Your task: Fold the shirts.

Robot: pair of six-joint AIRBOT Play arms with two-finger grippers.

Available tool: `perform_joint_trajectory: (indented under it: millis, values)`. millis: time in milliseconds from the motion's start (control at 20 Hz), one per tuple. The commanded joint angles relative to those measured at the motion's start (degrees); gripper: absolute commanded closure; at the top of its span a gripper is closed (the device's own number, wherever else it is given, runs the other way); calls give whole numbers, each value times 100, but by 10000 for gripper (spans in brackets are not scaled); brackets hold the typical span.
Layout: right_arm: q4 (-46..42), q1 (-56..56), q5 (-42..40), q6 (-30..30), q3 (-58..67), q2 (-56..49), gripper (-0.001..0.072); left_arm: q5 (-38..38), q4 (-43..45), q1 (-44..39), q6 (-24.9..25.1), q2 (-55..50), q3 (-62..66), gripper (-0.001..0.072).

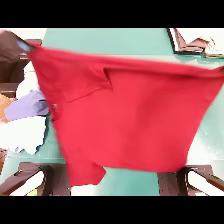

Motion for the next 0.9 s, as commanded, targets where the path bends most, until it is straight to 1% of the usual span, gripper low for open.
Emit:
perform_joint_trajectory:
  millis: [0, 50, 100, 150, 250, 350, 450, 550, 600, 700, 750, 850]
  values:
    - [-22, 94, -197, 2, -632, -1180, 696, 138, -22, 0, 210, -1279, -857, 680]
    - [0, 157, -396, 0, -621, -1526, 695, 229, -76, 0, 210, -1705, -855, 680]
    - [-11, 227, -634, -4, -549, -1836, 696, 411, -203, 0, 343, -2083, -813, 680]
    - [2, 310, -855, -4, -348, -2184, 696, 625, -334, 0, 479, -2387, -730, 680]
    - [4, 450, -1088, -2, 284, -2809, 696, 957, -424, 0, 553, -2949, -313, 681]
    - [4, 540, -1244, 0, 1001, -3250, 695, 1010, -415, 0, 713, -3338, 232, 680]
    - [52, 540, -1292, 0, 1515, -3456, 695, 1064, -341, 0, 767, -3440, 544, 680]
    - [24, 535, -1110, -9, 1762, -3471, 695, 835, -188, 20, 868, -3438, 695, 679]
    - [-15, 535, -994, -83, 1716, -3401, 695, 542, -9, 17, 870, -3434, 710, 679]
    - [-168, 570, -933, -114, 1283, -3139, 695, -122, 431, 0, 866, -3436, 654, 680]
    - [-282, 612, -977, -111, 935, -2981, 695, -291, 544, 0, 868, -3436, 575, 680]
    - [-452, 704, -1126, -109, 170, -2684, 695, -323, 564, 0, 863, -3436, 284, 680]
